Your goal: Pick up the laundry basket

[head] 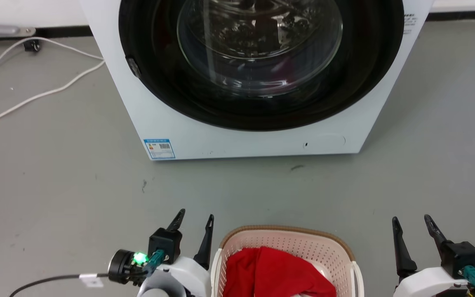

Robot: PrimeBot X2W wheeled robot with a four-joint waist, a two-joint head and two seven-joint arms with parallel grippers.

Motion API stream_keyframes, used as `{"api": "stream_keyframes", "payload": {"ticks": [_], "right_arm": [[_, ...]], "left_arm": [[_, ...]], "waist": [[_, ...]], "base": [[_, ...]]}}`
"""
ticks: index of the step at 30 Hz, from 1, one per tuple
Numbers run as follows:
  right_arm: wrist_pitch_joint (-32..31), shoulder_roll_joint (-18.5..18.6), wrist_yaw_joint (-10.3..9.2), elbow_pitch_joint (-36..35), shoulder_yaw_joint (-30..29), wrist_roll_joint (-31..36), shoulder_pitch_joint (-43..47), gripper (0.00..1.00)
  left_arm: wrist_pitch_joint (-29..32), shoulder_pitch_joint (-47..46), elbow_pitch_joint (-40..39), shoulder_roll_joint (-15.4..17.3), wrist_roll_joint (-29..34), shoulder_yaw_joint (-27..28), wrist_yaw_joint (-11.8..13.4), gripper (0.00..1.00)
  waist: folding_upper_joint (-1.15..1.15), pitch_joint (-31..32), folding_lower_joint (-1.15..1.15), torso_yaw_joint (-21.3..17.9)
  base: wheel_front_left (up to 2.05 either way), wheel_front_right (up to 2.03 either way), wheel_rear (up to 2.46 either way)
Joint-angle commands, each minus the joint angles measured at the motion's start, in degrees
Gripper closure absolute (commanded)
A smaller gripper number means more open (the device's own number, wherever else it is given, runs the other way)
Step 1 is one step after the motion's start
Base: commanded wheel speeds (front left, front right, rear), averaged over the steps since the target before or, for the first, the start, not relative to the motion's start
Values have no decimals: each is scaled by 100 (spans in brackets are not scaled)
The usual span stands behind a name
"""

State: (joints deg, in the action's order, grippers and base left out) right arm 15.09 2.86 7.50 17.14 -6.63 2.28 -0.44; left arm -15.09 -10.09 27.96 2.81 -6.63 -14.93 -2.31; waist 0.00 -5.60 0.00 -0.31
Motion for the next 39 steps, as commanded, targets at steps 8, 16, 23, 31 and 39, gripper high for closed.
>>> {"api": "stream_keyframes", "payload": {"ticks": [8, 16, 23, 31, 39], "right_arm": [[11, 3, -3, 1075, -127, 362, -615, 0], [12, 6, -3, 2266, -132, 649, -1337, 0], [11, 4, -3, 3253, -187, 866, -2049, 0], [12, 4, -3, 3869, -223, 1063, -2655, 0], [12, 4, -3, 4523, -328, 1281, -3067, 0]], "left_arm": [[-13, -927, 1595, 13, -423, -518, -166, 0], [96, -1838, 2985, 13, -1040, -1126, -318, 0], [381, -2484, 3670, 13, -1513, -1529, -443, 0], [591, -2972, 4061, 13, -1780, -1852, -501, 0], [808, -3265, 4218, 11, -2070, -2163, -511, 0]], "waist": [[0, -862, 0, -143], [0, -1650, 0, -214], [0, -2365, 0, -260], [0, -2994, 0, -264], [0, -3457, 0, -244]], "base": [[0, 0, 0], [0, 0, 0], [0, 0, 0], [0, 0, 0], [0, 0, 0]]}}
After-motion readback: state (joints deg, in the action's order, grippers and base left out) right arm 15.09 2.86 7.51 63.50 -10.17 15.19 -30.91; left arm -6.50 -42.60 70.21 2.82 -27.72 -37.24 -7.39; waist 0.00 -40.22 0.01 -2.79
